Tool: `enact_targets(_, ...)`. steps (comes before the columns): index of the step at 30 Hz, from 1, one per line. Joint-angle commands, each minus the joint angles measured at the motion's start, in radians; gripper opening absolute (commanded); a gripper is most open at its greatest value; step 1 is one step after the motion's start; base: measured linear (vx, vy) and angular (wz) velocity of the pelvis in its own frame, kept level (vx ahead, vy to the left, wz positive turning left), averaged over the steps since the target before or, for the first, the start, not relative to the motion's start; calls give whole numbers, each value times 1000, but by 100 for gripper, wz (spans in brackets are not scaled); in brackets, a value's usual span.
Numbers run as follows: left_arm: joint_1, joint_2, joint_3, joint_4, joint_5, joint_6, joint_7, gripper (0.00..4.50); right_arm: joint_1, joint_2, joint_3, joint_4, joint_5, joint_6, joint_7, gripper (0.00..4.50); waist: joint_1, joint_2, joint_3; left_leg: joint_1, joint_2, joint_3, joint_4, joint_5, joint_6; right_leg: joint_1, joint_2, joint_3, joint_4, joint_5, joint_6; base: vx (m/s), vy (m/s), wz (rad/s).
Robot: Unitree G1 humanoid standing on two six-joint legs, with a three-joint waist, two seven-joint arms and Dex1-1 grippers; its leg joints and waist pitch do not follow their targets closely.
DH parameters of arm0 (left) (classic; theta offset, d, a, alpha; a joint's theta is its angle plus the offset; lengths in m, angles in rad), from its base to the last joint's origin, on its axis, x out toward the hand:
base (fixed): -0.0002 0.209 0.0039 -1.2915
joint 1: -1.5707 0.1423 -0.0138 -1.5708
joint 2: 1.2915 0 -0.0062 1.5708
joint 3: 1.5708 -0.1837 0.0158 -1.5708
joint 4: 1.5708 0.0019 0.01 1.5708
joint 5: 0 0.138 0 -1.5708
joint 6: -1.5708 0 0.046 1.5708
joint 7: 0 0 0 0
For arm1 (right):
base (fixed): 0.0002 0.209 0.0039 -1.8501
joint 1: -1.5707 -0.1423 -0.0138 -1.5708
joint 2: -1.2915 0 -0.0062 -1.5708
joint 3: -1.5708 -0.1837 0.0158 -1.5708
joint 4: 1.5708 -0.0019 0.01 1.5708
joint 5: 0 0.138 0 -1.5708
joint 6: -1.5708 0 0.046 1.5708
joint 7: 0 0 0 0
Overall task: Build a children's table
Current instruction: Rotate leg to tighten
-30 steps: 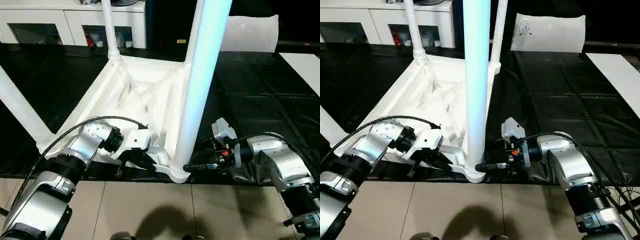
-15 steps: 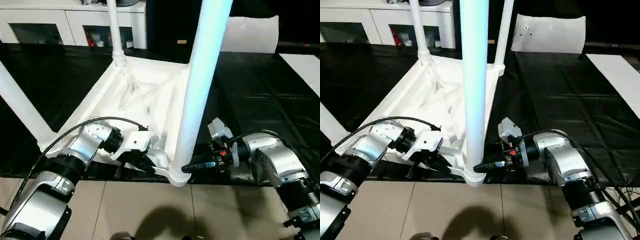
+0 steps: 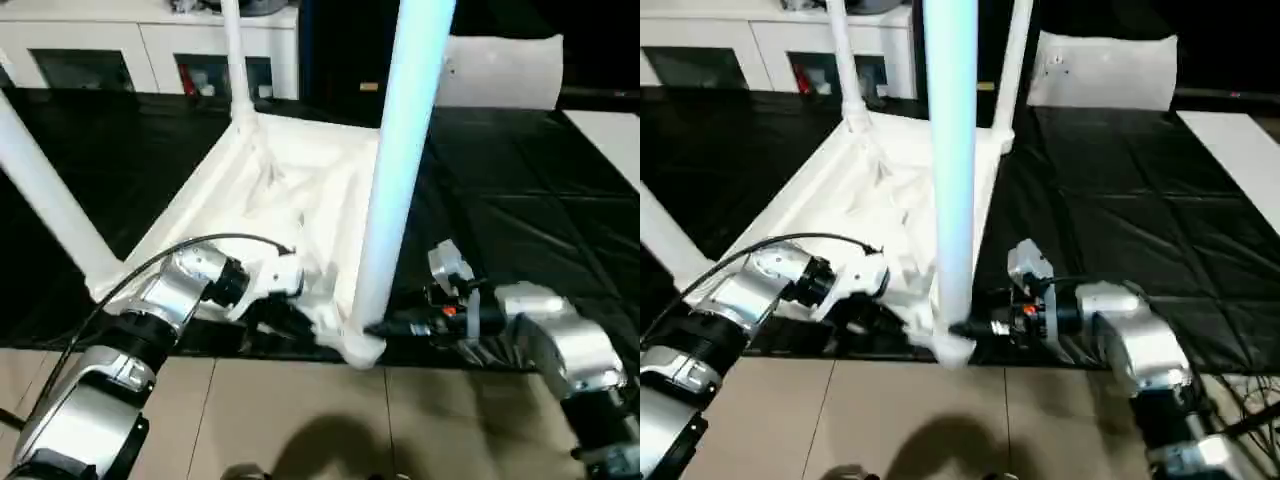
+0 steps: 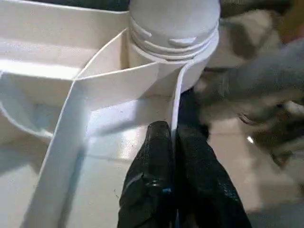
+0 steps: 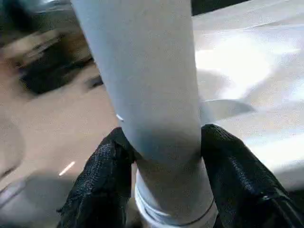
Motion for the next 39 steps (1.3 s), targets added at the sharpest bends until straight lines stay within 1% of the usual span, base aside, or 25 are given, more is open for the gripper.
enact_targets(1,-8,-83,25,-56,-34,61,115,0,-2,68,49,3,-35,11,-128,194,-15,-8,-48,6,11,-9,-65,-293,6,36,-64,12,-126,-729,-13,0,0,0)
enact_targets(2,-10,-94,30,-57,-30,79,141,0,-4,93,42,7,-52,18,-184,193,-34,-8,-49,-2,6,-14,-59,-310,2,45,-60,-11,-141,-771,38,0,0,0)
enact_targets(3,-19,-112,37,-51,-22,101,183,0,-9,133,29,6,-65,40,-268,192,-56,-1,-52,-2,10,-20,-58,-334,9,52,-65,-35,-151,-757,58,0,0,0)
enact_targets(4,-27,-125,43,-43,-19,112,213,0,-13,162,20,3,-67,61,-321,191,-65,10,-53,0,17,-25,-62,-353,13,58,-65,-44,-158,-737,57,0,0,0)
enact_targets(5,-41,-143,54,-29,-16,126,257,0,-19,193,14,0,-73,80,-380,191,-90,29,-49,1,43,-41,-79,-442,17,73,-62,-67,-157,-658,38,0,0,0)
enact_targets(6,-50,-152,60,-21,-17,133,279,0,-24,208,12,0,-81,85,-412,191,-102,44,-43,-21,94,-69,-127,-597,13,113,-57,-64,-92,-506,15,-69,21,-13)
enact_targets(7,-64,-169,69,-8,-18,146,312,0,-35,235,10,5,-97,92,-467,191,-93,54,-34,-46,133,-86,-177,-707,4,138,-51,-36,16,-378,-13,-69,21,-13)
enact_targets(8,-78,-185,81,6,-15,154,357,0,-48,267,-1,16,-109,104,-527,191,-79,36,-33,-22,130,-56,-203,-781,6,103,-41,12,74,-187,-36,-61,3,-3)
enact_targets(9,-98,-209,100,29,-13,165,421,0,-76,318,-29,47,-126,118,-634,191,-80,-13,-40,44,35,-33,-110,-672,-31,37,-60,48,-38,-499,-31,38,-55,5)
enact_targets(10,-98,-209,100,29,-13,165,421,0,-76,318,-29,47,-126,118,-634,191,-79,-19,-41,56,-11,-20,-53,-523,-41,7,-89,31,-103,-753,-11,38,-55,5)
enact_targets(11,-102,-217,106,31,-11,175,440,0,-88,339,-41,62,-133,119,-676,191,-62,-29,-48,25,-25,-18,3,-254,7,23,-129,43,-132,-955,38,52,-62,-11)
enact_targets(12,-111,-230,116,37,-4,180,482,0,-117,377,-67,97,-146,109,-762,191,-42,-21,-61,-51,-7,-30,-48,-90,21,80,-116,57,-86,-787,39,49,-33,-24)
enact_targets(13,-112,-231,116,37,-2,181,486,0,-122,384,-72,104,-148,108,-777,191,-41,-10,-69,-49,3,-33,-62,-57,7,73,-101,52,-76,-681,20,49,-33,-24)
enact_targets(14,-115,-243,117,35,13,181,524,0,-167,437,-111,153,-156,95,-891,191,-50,4,-71,-46,13,-37,-71,-49,-7,61,-77,48,-57,-481,-33,51,-42,-16)
enact_targets(16,-113,-244,113,28,20,185,537,0,-184,457,-124,167,-162,89,-939,191,-63,5,-76,-45,15,-32,-69,-61,-15,63,-60,44,-43,-302,-106,0,0,0)
enact_targets(17,-114,-245,111,29,20,188,540,0,-188,462,-126,170,-169,85,-956,191,-63,4,-76,-44,14,-28,-66,-58,-2,64,-57,46,-38,-221,-141,0,0,0)
enact_targets(18,-113,-243,108,30,22,187,543,0,-191,467,-129,172,-167,77,-958,226,-62,5,-74,-43,12,-24,-66,-57,16,66,-57,45,-38,-184,-165,0,0,0)
enact_targets(19,-112,-240,106,30,25,184,547,0,-191,470,-131,171,-165,71,-959,226,-62,6,-74,-42,14,-24,-67,-59,22,68,-58,45,-38,-178,-172,0,0,0)
enact_targets(21,-100,-218,96,33,39,162,542,0,-178,465,-128,151,-167,32,-932,263,-61,5,-73,-41,17,-21,-69,-64,42,70,-58,46,-41,-167,-184,0,0,0)
enact_targets(29,-58,-143,76,12,46,99,454,0,-81,363,-97,40,-149,-17,-773,333,-53,7,-67,-33,23,-17,-72,-118,51,69,-59,49,-52,-232,-170,0,0,0)
enact_targets(31,-47,-114,66,10,42,66,404,0,-44,302,-104,4,-130,-37,-695,348,-52,3,-66,-33,24,-16,-72,-136,45,67,-59,49,-55,-267,-164,0,0,0)
enact_targets(33,-37,-87,52,7,38,34,343,0,-18,238,-112,-19,-110,-56,-601,368,-45,4,-64,-32,24,-15,-72,-147,50,68,-59,49,-60,-306,-144,0,0,0)
enact_targets(36,-22,-45,23,3,35,-34,234,0,15,128,-100,-61,-66,-71,-416,392,-37,4,-66,-30,27,-14,-71,-147,55,68,-59,50,-59,-298,-142,0,0,0)
enact_targets(37,-16,-16,2,4,39,-82,164,0,25,52,-88,-85,-27,-67,-285,401,-33,5,-65,-29,27,-14,-71,-149,62,68,-57,50,-59,-290,-143,0,0,0)
enact_targets(39,-9,10,-15,-6,30,-121,84,0,16,-9,-86,-89,6,-54,-182,412,-29,4,-66,-31,29,-14,-70,-143,74,69,-59,49,-56,-275,-154,0,0,0)
